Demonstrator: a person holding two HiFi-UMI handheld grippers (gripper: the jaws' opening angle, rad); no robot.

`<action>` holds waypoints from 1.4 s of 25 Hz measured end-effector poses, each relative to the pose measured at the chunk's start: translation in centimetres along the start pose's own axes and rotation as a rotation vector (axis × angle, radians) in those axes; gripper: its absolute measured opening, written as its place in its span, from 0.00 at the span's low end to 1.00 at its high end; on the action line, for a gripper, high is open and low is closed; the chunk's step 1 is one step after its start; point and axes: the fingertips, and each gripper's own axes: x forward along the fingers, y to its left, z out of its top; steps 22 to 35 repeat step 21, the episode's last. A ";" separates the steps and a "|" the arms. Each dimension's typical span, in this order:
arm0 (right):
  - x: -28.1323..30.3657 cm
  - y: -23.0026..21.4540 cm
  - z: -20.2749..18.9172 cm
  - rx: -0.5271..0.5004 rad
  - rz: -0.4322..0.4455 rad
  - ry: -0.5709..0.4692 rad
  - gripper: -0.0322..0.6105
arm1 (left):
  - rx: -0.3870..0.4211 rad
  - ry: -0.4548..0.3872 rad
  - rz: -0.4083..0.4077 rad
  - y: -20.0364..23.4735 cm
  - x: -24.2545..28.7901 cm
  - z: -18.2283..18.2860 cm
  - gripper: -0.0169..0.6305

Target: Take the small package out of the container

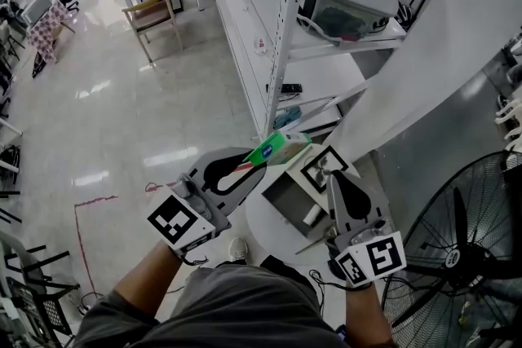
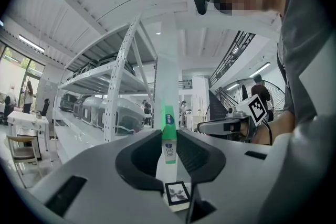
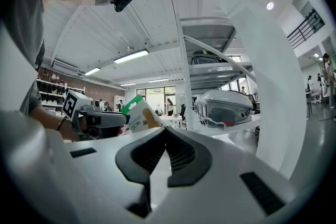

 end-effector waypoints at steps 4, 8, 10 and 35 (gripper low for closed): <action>-0.1 0.0 -0.1 0.000 0.001 0.002 0.08 | -0.002 0.000 0.002 -0.1 -0.1 0.0 0.18; -0.2 0.0 -0.2 -0.002 0.001 0.004 0.08 | -0.005 0.000 0.002 -0.2 -0.1 -0.2 0.18; -0.4 -0.1 -0.2 -0.004 0.001 0.005 0.08 | -0.002 0.003 0.004 -0.3 0.0 -0.2 0.18; -0.9 -0.5 -0.3 -0.007 0.000 0.003 0.08 | 0.007 0.010 -0.006 -0.9 0.4 -0.2 0.18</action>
